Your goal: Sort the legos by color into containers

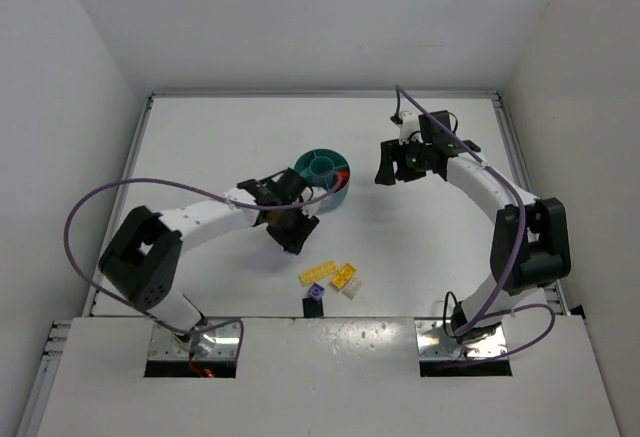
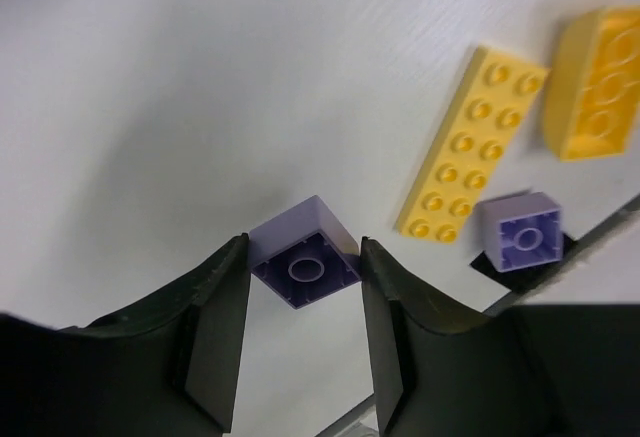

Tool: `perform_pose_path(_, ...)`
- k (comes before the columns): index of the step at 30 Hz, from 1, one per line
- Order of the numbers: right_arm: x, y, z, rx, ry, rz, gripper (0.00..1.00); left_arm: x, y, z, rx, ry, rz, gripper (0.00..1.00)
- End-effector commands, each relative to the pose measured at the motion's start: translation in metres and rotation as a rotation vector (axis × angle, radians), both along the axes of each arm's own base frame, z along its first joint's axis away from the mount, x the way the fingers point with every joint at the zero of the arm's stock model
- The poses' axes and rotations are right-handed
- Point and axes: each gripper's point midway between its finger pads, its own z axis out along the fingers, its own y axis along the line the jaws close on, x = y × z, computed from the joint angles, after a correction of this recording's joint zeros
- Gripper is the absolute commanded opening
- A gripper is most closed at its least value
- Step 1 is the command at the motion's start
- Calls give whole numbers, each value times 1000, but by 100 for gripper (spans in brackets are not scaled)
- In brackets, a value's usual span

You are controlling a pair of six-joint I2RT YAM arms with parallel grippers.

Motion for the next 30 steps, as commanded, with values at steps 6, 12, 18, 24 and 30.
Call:
perform_pose_path(6, 10, 3, 11, 19, -46, 16, 64, 88, -18, 166, -361, -503, 98, 17)
perform_pose_path(12, 15, 4, 12, 20, -48, 16, 64, 122, -19, 181, -409, -564, 212, 14)
perform_pose_path(18, 15, 4, 8, 18, -39, 16, 64, 143, -30, 173, -429, -566, 269, 13)
perform_pose_path(24, 15, 4, 5, 17, -30, 16, 64, 156, -33, 165, -407, -565, 284, 13)
perform_pose_path(30, 15, 4, 5, 17, -30, 16, 64, 160, -32, 148, -369, -564, 271, 13)
